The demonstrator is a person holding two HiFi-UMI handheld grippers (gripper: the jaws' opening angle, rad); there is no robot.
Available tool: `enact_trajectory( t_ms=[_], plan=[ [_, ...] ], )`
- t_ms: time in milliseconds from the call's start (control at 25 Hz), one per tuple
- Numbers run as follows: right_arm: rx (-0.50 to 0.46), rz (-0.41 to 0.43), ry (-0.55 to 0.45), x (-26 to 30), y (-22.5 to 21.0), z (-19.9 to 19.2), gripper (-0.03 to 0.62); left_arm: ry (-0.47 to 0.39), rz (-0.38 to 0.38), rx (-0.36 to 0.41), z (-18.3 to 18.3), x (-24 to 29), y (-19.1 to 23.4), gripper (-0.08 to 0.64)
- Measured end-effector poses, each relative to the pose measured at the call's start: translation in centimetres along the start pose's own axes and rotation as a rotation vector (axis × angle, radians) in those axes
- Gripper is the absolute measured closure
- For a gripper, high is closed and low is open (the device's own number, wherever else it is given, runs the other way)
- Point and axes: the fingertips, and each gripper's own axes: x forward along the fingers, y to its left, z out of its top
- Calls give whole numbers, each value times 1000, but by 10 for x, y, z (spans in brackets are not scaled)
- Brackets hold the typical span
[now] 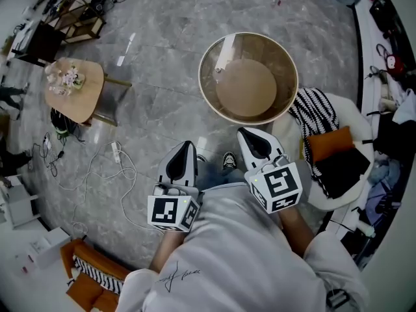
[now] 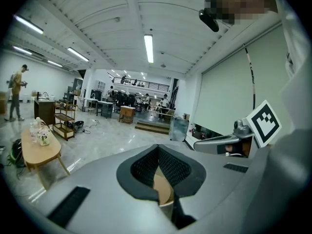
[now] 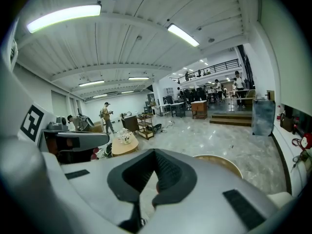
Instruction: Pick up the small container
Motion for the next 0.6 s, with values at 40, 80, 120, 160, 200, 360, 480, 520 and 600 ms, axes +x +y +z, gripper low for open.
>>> enact_trajectory(
  t_ms=[40,80,120,160,200,360,480,520,600],
  plan=[
    [-4,-1,-1,2,0,1,578,0,-1,0,1,2,0,543],
    [-6,-2,-2,3,-1,2,578,-1,-2,0,2,3,-1,543],
    [-7,-2,-3,4,-1,2,577,-1,-2,0,2,4,-1,543],
    [-7,-1,-4,5,-2,3,577,-1,-3,0,3,6,-1,543],
    [-4,3,-6,6,-2,4,577,-1,-4,-1,4,8,-1,543],
    [10,22,-32,8,0,11,577,3,-16,-9,6,18,3,543],
    [6,12,-43,11,-1,14,577,8,-28,-7,7,24,7,543],
    [6,8,-44,12,-2,14,577,9,-30,-6,7,26,8,543],
    [2,0,-43,15,-5,14,577,13,-34,-5,8,30,12,543]
  ],
)
